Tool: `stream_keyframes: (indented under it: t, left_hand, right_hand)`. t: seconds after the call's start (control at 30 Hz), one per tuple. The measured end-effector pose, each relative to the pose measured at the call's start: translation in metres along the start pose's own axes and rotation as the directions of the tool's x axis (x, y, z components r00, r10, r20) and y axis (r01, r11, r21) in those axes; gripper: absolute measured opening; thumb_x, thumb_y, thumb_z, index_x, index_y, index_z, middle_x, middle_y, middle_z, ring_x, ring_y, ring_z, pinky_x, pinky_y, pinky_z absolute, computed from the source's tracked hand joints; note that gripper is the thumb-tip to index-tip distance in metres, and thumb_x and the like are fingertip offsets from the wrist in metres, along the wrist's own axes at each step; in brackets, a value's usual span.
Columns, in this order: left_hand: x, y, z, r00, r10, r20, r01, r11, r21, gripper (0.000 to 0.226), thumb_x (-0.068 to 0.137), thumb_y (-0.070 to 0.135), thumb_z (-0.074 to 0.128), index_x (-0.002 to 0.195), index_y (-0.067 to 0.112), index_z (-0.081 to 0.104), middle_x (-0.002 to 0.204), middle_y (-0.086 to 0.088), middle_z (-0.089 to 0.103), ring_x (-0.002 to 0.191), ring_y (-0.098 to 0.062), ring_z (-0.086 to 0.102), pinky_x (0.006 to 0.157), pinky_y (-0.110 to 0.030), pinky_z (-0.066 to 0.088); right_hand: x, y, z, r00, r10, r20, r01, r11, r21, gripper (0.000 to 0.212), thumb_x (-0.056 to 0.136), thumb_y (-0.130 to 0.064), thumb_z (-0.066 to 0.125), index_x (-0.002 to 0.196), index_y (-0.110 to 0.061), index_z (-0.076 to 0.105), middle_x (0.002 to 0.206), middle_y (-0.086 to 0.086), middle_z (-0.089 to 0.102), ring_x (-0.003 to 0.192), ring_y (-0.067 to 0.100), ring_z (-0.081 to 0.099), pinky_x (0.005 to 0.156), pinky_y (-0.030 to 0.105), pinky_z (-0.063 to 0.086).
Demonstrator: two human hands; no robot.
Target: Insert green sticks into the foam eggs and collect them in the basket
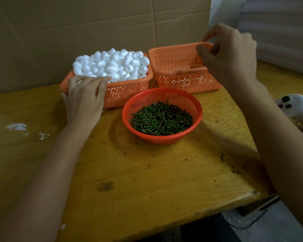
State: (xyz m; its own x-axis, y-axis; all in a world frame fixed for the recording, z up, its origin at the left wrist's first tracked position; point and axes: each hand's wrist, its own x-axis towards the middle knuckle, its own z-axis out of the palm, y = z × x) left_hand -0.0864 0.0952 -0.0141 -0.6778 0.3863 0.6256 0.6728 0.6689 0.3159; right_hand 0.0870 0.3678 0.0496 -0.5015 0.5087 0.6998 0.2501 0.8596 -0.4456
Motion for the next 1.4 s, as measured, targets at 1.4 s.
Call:
stream_keyframes:
  t: [1.4]
  left_hand:
    - [0.003, 0.009, -0.001, 0.977, -0.111, -0.184, 0.109, 0.994, -0.018, 0.047, 0.111, 0.045, 0.044, 0.144, 0.018, 0.063, 0.16, -0.001, 0.048, 0.153, -0.038, 0.024, 0.123, -0.041, 0.025]
  right_hand:
    - [-0.008, -0.006, 0.01, 0.993, -0.074, 0.093, 0.069, 0.996, 0.052, 0.028, 0.096, -0.041, 0.066, 0.116, -0.022, 0.069, 0.089, -0.001, 0.077, 0.076, 0.021, 0.074, 0.085, 0.047, 0.06]
